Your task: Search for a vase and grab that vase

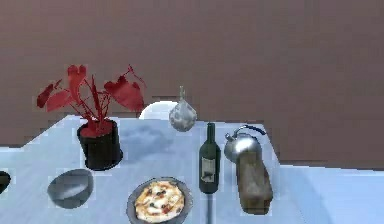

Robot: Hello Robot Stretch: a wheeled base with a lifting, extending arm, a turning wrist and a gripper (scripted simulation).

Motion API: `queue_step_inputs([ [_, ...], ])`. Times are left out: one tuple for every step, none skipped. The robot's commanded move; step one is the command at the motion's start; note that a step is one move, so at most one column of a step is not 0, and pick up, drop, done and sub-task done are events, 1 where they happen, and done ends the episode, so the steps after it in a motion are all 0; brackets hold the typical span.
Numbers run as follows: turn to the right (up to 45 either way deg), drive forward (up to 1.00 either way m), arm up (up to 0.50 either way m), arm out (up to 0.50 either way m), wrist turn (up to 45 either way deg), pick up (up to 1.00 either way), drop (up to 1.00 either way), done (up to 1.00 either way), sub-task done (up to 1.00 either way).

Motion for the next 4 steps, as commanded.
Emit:
queue_step_inputs([
  [-45.0,0.00,0.00,0.00,0.0,0.00,0.00,0.00,0.00],
  [-42.0,0.00,0.00,0.00,0.0,0.00,0.00,0.00,0.00],
  [45.0,0.00,0.00,0.00,0.0,0.00,0.00,0.00,0.00],
  [45.0,0.00,0.00,0.00,0.0,0.00,0.00,0.00,0.00],
])
